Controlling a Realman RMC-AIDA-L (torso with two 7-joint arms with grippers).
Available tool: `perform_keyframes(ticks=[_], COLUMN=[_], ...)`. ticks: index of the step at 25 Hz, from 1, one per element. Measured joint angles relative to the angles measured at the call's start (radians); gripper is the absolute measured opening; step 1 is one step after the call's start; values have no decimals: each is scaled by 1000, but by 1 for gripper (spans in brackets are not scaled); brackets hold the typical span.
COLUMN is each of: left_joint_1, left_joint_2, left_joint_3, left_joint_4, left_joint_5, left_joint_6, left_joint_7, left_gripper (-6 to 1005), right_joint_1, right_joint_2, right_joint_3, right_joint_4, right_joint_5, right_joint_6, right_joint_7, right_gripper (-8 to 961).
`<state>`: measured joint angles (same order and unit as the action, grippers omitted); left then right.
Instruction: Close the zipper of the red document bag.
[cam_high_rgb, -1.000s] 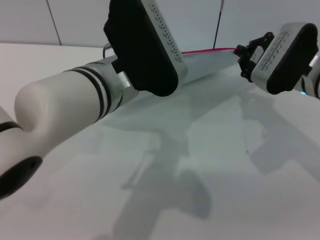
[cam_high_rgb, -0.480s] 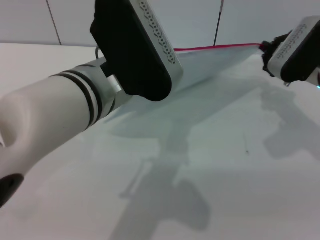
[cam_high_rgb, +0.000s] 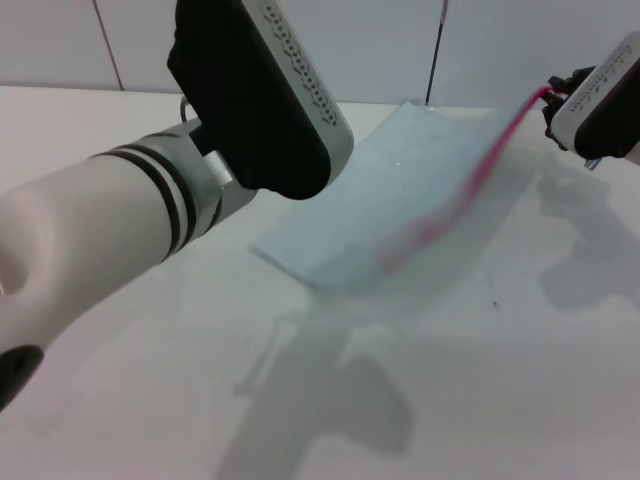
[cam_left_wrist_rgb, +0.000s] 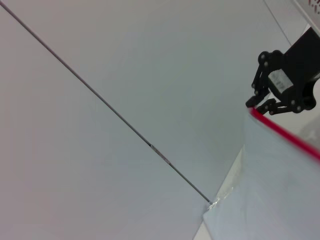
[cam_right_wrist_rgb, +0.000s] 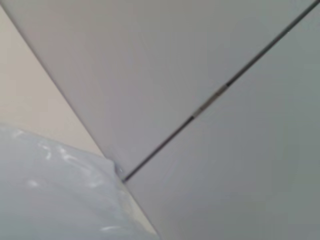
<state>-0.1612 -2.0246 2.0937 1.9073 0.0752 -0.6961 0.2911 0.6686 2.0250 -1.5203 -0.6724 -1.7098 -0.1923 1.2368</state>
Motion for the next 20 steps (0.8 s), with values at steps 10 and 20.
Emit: perform_keyframes(ticks=[10,20], left_joint_1=[-54,-58], left_joint_2=[-5,-5], left_joint_3=[-38,-241], left_joint_4=[-51,-311], left_joint_5=[8,-3], left_joint_6=[-10,409], left_joint_7=[-114,-366], left_gripper=[107,333], right_joint_1=[-54,-255], right_joint_2=[6,11], right_joint_3=[-8,-218], right_joint_4=[-43,-390], right_joint_5=[96,354], right_joint_6=[82,123], right_joint_7=[26,18], right_gripper=[281,381])
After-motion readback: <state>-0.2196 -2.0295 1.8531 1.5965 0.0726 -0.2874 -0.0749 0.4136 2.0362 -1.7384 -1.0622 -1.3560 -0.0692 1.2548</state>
